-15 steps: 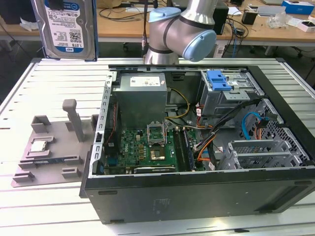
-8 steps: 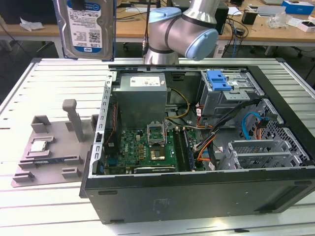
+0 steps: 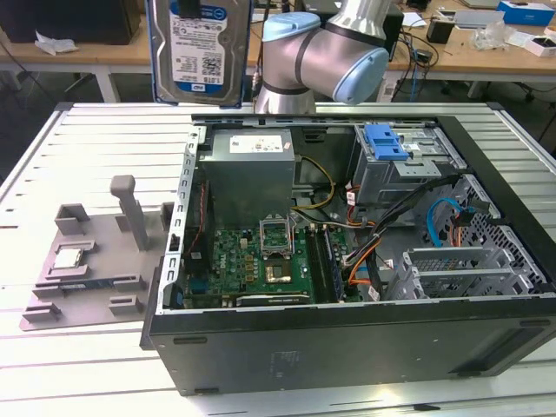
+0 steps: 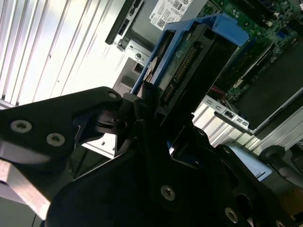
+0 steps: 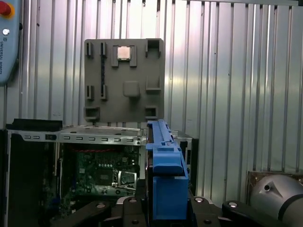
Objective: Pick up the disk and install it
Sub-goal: 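Pick up the disk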
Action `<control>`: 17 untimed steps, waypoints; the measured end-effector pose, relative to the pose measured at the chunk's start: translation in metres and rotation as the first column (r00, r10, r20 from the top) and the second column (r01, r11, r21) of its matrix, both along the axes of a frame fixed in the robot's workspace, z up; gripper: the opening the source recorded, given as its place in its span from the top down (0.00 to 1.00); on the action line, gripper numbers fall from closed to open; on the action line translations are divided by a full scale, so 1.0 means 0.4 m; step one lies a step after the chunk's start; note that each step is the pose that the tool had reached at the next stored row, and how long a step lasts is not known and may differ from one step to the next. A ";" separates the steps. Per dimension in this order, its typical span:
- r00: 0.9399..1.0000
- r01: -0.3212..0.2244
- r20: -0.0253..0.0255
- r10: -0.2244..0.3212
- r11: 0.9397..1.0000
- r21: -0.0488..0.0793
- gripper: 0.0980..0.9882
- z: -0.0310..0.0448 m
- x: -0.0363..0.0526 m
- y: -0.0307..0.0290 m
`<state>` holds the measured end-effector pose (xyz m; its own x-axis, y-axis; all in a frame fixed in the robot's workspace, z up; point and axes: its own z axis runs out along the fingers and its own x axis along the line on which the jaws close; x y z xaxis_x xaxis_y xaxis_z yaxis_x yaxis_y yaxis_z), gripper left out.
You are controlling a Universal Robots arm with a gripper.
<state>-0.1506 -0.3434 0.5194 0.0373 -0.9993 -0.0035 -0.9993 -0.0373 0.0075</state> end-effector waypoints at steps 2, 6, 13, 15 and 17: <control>1.000 0.000 0.000 0.000 1.000 0.000 0.70 0.000 0.019 0.000; 1.000 0.000 -0.001 0.000 1.000 0.000 0.70 0.000 0.059 0.000; 1.000 0.000 -0.002 0.000 1.000 0.000 0.70 0.000 0.130 0.000; 1.000 0.000 -0.002 0.000 1.000 0.000 0.70 0.000 0.148 0.000; 1.000 0.000 -0.003 0.000 1.000 0.000 0.70 0.000 0.203 0.000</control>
